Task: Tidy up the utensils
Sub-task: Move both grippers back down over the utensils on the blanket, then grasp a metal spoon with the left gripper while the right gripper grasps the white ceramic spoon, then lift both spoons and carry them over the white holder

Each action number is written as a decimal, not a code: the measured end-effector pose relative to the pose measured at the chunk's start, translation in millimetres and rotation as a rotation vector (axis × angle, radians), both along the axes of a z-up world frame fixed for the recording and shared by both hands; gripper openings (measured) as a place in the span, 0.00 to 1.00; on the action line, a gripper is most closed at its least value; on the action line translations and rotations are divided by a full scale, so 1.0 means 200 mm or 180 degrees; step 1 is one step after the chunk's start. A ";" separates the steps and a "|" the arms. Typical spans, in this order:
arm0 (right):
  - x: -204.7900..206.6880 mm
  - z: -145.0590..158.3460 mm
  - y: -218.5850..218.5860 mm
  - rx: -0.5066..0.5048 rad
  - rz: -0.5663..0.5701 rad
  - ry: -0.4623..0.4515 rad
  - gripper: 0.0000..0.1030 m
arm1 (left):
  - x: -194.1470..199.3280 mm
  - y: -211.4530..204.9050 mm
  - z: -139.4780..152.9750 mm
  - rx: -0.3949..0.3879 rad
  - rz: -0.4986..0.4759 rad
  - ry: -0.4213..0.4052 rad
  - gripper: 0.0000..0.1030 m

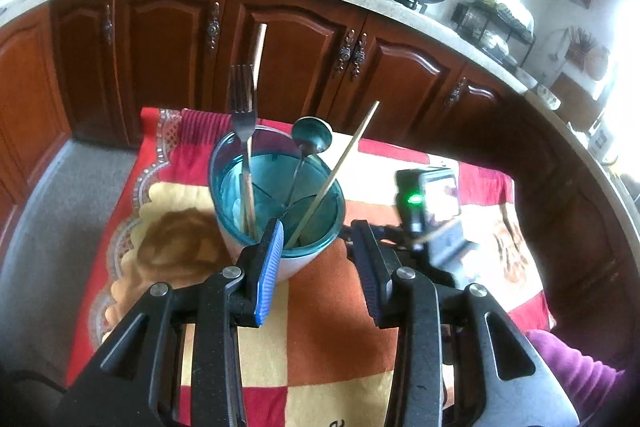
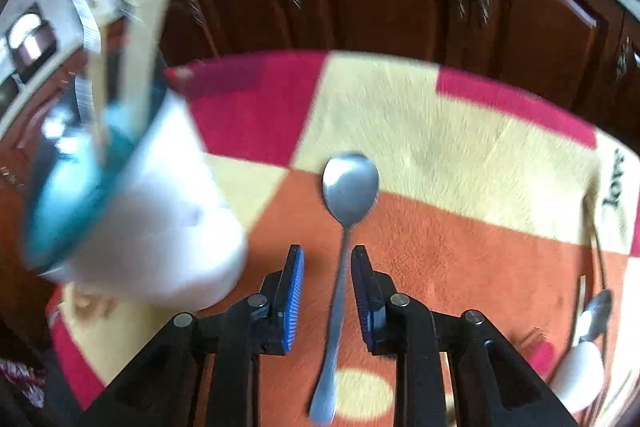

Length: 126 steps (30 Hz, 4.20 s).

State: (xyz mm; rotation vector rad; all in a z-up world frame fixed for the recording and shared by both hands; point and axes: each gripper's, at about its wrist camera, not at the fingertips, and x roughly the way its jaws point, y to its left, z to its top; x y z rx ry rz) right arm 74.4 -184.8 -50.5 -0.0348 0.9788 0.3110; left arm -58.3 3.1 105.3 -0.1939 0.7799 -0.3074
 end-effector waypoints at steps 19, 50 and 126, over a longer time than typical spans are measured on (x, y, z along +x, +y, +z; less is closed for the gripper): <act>-0.50 -0.12 -0.37 0.0670 -0.0427 0.0480 0.03 | -0.04 -0.26 -0.20 -0.0078 -0.0374 0.0373 0.34; -0.65 -0.04 -1.14 0.1614 -0.1186 0.0231 0.20 | 0.32 -0.67 -0.75 0.0127 -0.0326 0.0887 0.33; -0.92 0.55 -0.99 0.1715 -0.0761 -0.0770 0.01 | 0.00 -0.42 -0.21 -0.0225 -0.0336 0.0308 0.01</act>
